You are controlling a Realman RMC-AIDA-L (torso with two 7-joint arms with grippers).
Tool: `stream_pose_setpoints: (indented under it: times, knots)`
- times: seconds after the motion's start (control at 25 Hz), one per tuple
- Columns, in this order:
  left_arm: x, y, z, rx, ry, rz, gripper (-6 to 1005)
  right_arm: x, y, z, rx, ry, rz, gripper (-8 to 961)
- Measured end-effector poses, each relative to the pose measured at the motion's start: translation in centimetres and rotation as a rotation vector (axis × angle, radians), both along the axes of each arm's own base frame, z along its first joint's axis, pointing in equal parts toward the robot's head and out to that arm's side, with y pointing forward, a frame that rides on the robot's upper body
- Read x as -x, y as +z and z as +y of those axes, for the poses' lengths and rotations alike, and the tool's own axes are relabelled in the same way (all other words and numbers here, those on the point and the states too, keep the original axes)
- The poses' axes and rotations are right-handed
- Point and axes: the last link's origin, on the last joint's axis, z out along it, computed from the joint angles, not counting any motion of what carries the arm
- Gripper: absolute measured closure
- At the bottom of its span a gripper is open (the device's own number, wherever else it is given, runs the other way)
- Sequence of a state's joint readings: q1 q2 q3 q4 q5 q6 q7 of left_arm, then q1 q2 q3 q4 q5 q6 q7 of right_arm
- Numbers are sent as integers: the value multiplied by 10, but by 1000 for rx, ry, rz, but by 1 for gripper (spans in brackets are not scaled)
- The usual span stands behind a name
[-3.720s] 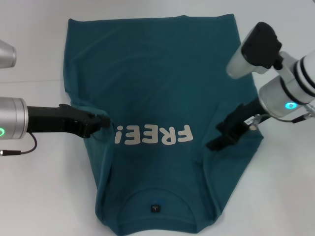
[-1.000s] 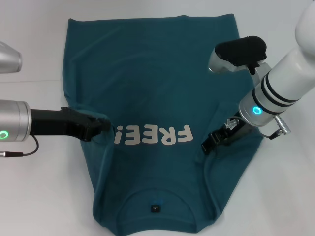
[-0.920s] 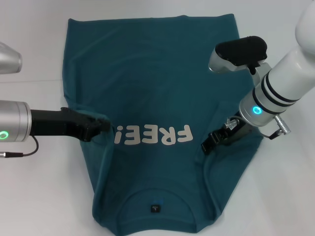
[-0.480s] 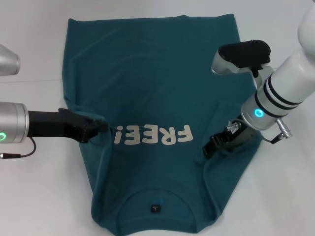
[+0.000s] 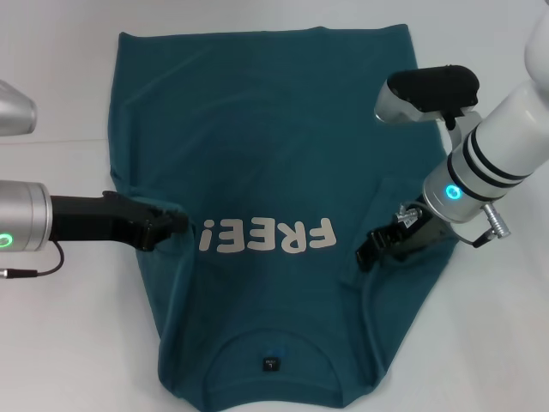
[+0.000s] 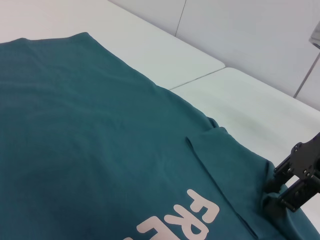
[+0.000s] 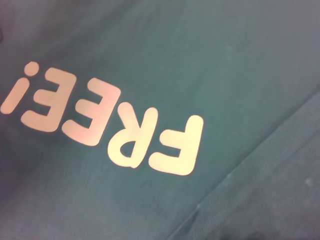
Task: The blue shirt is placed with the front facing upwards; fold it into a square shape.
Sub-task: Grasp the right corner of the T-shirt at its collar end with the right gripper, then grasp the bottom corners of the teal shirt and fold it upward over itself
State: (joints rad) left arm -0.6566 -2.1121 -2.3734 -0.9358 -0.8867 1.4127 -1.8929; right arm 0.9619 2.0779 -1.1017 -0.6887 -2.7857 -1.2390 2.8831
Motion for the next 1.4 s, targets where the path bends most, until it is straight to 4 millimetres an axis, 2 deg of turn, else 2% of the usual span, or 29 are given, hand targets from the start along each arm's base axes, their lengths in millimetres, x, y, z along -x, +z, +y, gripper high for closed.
stream_pose_setpoints:
  times: [0.08, 0.48, 0.8, 1.08, 1.24, 1.4]
  knots:
    - [0, 0, 0, 0, -1, 1, 996, 0, 0, 0, -3, -3, 1, 316]
    - [2, 0, 0, 0, 0, 2, 996, -1, -1, 0, -8, -7, 8, 517]
    - [2, 0, 0, -1, 0, 2, 996, -3, 0, 0, -12, -13, 5, 638]
    - [2, 0, 0, -1, -1, 3, 996, -6, -1, -2, -18, -19, 13, 798]
    - [2, 0, 0, -3, -2, 3, 996, -9, 8, -1, -69, -47, 67, 892]
    - [2, 1, 0, -5, -2, -1, 996, -17, 22, -8, -148, -108, 213, 892]
